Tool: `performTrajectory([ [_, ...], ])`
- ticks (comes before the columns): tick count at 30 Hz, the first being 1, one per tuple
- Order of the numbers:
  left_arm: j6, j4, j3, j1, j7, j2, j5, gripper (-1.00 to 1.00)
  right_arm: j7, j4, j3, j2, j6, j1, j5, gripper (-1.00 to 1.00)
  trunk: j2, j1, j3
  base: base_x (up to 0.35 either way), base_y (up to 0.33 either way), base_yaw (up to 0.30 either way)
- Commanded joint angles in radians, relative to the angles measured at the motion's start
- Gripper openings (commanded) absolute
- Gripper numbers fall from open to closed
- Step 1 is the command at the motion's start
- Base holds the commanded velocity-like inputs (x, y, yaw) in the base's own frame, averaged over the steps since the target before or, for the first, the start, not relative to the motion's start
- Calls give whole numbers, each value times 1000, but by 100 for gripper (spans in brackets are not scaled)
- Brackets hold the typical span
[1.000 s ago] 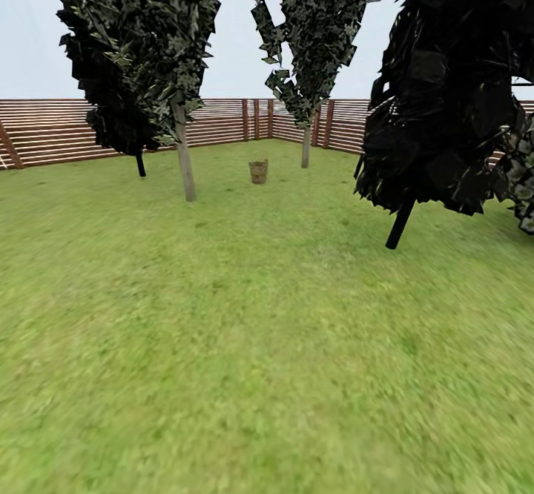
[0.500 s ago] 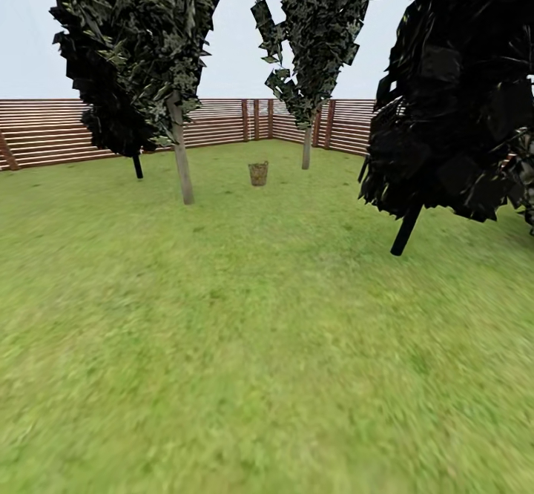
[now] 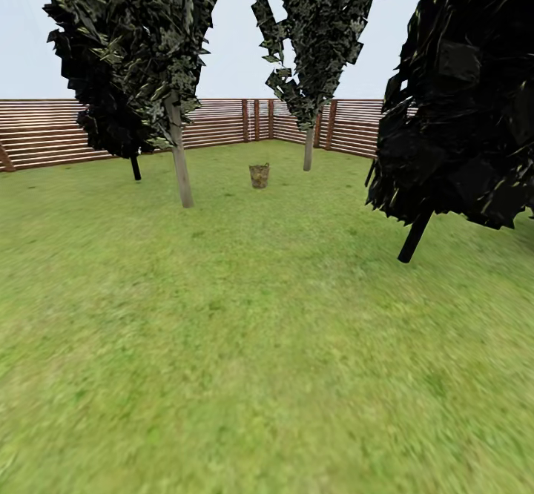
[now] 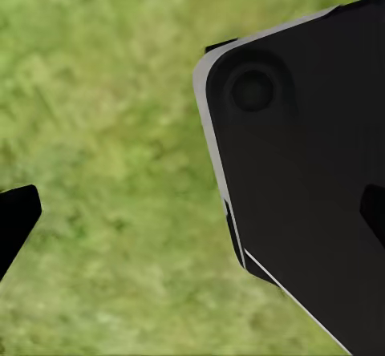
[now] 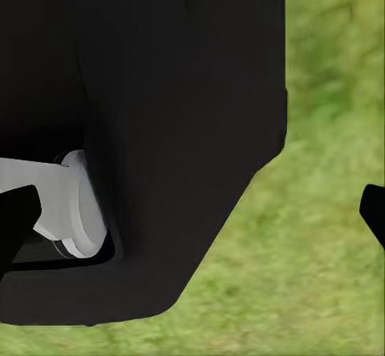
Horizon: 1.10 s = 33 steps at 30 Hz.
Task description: Take the three Easter eggs out of the wicker basket on the lawn in the garden, then place them on the lawn next to a single tree (choose any tree) so that all three eggs are next to the same tree and none are left in the basket.
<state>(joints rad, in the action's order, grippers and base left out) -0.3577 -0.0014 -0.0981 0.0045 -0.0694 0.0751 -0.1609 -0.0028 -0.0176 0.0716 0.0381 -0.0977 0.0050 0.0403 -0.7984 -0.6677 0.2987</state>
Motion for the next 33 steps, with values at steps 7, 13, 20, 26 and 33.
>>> performTrajectory([
  [7,-3,0,-7,0,-7,0,-6,100,0,-2,7,0,-7,0,4,100,-1,-1,1,340,94,0],
  [13,-3,0,-7,0,-7,0,-6,100,0,-2,7,0,-7,0,4,100,-1,-1,1,340,101,0],
  [20,-3,0,-8,0,-7,0,-6,100,0,-2,7,0,-7,0,4,100,-1,-1,1,340,103,0],
  [26,-3,0,-7,0,-7,0,-6,100,0,-2,7,0,-7,0,4,100,-1,-1,1,340,103,0],
  [33,-3,0,-8,0,-7,0,-6,100,0,-1,7,0,-7,0,4,100,-1,-1,1,340,103,0],
])
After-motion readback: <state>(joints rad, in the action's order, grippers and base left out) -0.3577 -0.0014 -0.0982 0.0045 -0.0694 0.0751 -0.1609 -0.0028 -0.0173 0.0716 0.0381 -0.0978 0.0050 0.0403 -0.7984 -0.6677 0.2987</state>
